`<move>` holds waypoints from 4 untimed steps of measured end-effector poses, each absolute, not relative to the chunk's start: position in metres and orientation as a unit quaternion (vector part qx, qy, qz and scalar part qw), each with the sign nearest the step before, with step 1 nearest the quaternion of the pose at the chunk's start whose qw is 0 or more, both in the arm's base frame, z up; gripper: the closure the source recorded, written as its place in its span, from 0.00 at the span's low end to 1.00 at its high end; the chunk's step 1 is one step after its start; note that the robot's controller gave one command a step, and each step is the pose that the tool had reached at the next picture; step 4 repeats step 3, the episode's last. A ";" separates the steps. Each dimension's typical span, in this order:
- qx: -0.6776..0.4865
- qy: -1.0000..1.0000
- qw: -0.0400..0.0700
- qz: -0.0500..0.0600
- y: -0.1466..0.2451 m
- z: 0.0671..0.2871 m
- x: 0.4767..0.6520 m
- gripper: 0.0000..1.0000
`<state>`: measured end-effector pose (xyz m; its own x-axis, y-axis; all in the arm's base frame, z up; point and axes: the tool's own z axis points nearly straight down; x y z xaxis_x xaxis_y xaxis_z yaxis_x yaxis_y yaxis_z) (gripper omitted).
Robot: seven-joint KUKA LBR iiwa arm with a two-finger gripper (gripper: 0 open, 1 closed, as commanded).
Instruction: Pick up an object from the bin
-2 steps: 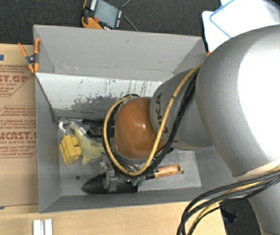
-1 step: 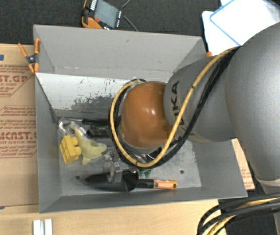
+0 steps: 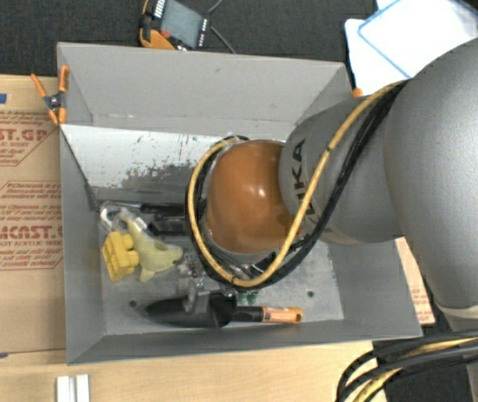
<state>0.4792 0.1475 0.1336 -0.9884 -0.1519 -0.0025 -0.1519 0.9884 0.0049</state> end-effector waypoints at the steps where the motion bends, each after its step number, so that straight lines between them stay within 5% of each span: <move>1: -0.076 0.997 0.003 0.003 0.148 0.199 0.480 1.00; 2: -0.076 0.997 0.002 0.003 0.148 0.181 0.480 1.00; 4: -0.076 0.997 0.002 0.003 0.148 0.180 0.479 1.00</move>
Offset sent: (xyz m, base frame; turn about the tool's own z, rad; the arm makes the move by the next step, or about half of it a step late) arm -0.0016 -0.0004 0.0248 -0.0001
